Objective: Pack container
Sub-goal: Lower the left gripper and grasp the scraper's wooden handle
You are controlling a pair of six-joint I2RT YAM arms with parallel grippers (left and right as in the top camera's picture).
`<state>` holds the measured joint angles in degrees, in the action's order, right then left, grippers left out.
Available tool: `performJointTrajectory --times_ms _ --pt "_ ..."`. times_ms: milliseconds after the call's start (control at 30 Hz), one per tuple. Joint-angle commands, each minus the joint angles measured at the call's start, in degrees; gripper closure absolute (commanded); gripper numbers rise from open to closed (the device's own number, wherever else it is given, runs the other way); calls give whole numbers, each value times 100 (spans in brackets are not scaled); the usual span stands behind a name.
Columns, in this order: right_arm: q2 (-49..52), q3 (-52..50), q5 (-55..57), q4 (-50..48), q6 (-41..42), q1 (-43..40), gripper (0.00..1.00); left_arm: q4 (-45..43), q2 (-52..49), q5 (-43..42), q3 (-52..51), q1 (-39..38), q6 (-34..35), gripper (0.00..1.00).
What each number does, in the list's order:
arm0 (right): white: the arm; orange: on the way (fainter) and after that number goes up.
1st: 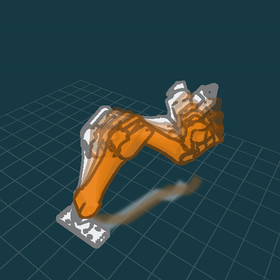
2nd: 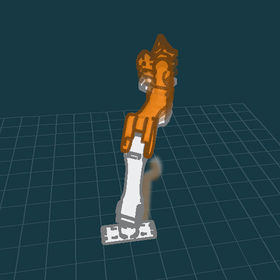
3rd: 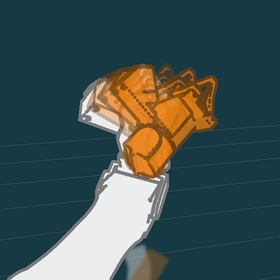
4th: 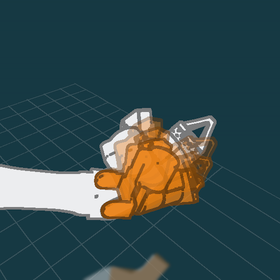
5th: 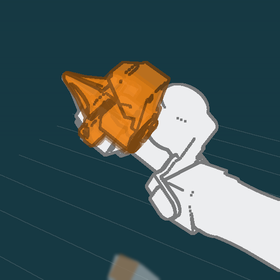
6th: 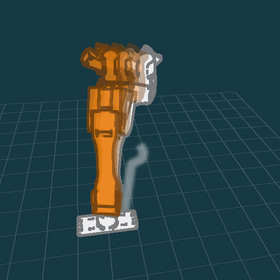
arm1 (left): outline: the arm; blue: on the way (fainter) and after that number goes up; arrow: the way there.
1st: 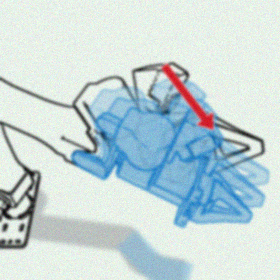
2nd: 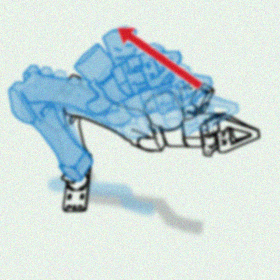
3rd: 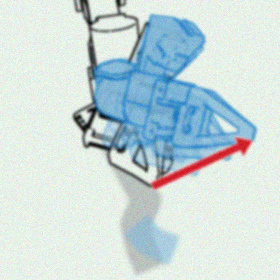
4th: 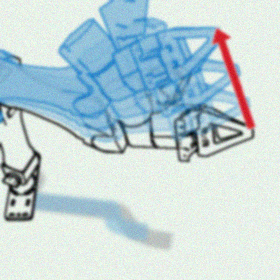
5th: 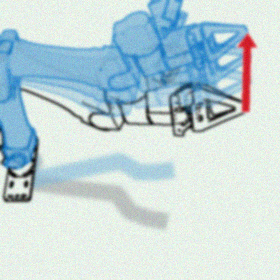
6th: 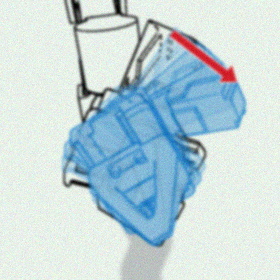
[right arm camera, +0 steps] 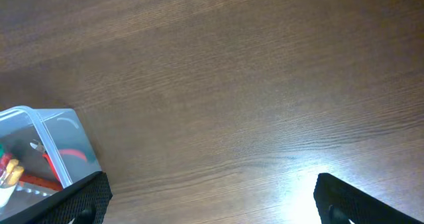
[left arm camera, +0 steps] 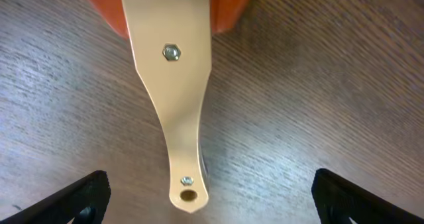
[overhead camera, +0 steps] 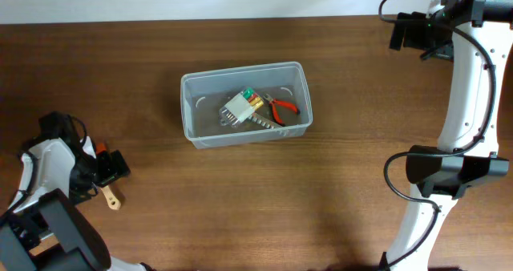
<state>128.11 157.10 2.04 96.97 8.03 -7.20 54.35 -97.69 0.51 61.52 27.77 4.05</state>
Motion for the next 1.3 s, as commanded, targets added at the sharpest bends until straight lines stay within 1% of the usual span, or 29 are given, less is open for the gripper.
performJointTrajectory --times_ms 0,400,533,667,900,1167,1200,1267 --pt "-79 96 -31 33 44 -33 1 -138 140 225 -59 15 -87 1" --pt "-79 96 -31 33 44 -33 1 -608 90 284 -264 15 -114 1" --pt "-79 96 -31 33 44 -33 1 -850 90 494 -437 17 -109 1" --pt "-79 96 -31 35 44 -33 1 -892 9 492 -463 22 -90 1" --pt "-79 96 -31 33 44 -33 1 -898 -450 529 -463 52 -90 1" --pt "-79 96 -31 33 44 -33 1 -1001 -551 509 -463 52 -92 0" --pt "-79 96 -31 35 44 -33 1 -1019 -551 509 -463 52 -90 3" --pt "-79 96 -31 33 44 -33 1 -1025 -551 509 -463 52 -92 13"
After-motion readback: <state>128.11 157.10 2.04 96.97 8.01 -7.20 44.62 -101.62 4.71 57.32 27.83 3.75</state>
